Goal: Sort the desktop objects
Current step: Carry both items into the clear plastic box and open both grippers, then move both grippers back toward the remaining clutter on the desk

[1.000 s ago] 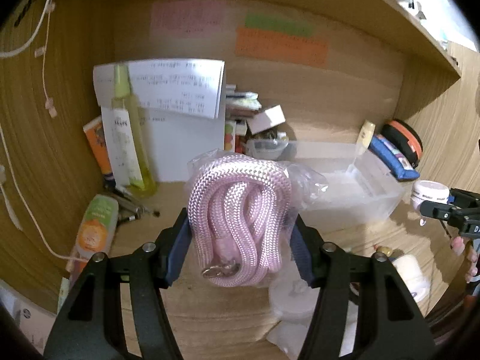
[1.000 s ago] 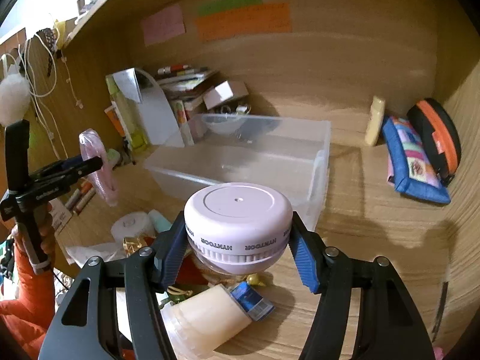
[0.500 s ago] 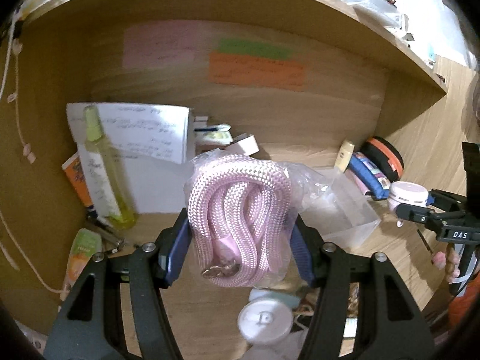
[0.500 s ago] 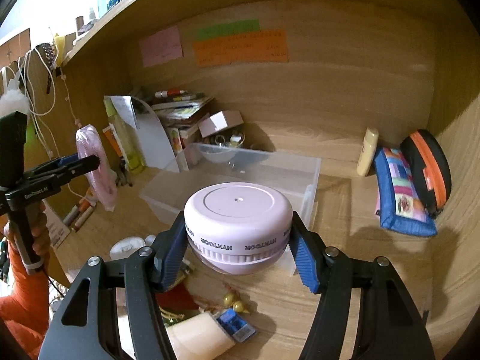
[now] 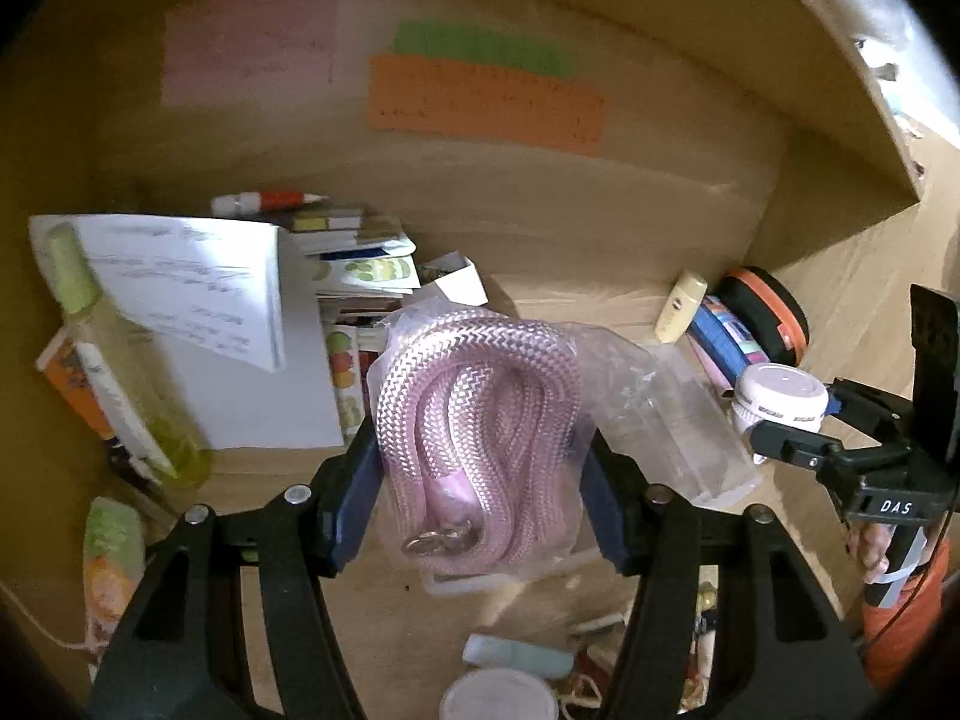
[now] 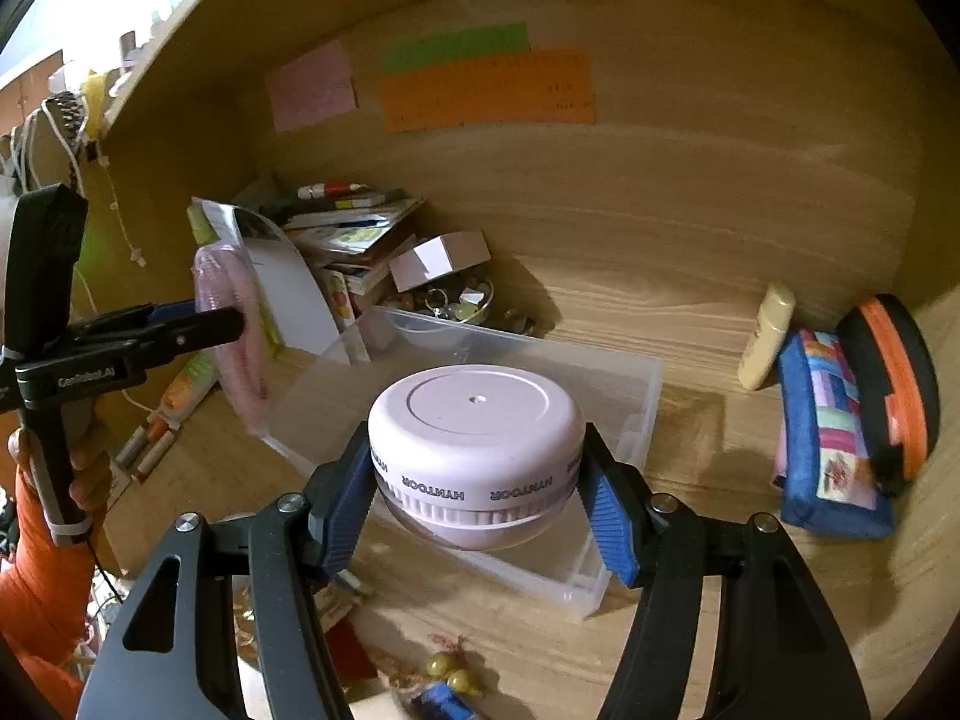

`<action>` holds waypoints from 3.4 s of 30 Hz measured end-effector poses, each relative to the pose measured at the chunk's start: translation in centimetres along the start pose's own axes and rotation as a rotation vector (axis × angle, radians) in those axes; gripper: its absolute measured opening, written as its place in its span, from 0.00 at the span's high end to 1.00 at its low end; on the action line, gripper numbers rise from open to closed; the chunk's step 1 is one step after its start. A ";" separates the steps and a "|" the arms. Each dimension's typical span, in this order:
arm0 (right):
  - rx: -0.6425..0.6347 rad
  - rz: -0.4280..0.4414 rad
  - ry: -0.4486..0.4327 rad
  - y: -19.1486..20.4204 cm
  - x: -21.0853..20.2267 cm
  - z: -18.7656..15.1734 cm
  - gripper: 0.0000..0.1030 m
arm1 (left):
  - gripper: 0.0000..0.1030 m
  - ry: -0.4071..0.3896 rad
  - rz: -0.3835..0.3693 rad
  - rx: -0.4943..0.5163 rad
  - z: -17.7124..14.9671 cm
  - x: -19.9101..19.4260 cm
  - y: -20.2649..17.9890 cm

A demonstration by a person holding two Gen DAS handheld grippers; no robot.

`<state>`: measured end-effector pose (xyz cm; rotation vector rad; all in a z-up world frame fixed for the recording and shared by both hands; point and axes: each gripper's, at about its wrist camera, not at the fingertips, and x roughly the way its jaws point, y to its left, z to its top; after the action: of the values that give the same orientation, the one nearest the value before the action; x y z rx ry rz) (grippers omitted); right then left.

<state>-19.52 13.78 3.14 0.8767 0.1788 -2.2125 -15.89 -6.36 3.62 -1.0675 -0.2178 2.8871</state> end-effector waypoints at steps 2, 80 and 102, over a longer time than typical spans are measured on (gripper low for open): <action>-0.001 -0.003 0.016 -0.3 1.1 0.3 0.42 | 0.41 0.022 0.011 0.003 0.4 1.3 -0.1; -0.065 -0.199 -0.028 3.8 -4.0 -2.9 0.16 | 0.22 -0.089 0.158 0.151 -2.4 -4.9 -1.6; 0.014 -0.131 -0.032 5.0 -7.1 -14.3 0.07 | 0.21 -0.071 0.125 0.037 -15.6 -10.6 -2.6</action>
<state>-4.90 19.64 -2.53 0.8580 0.2111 -2.3504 2.28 -3.08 -0.88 -1.0093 -0.1042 3.0296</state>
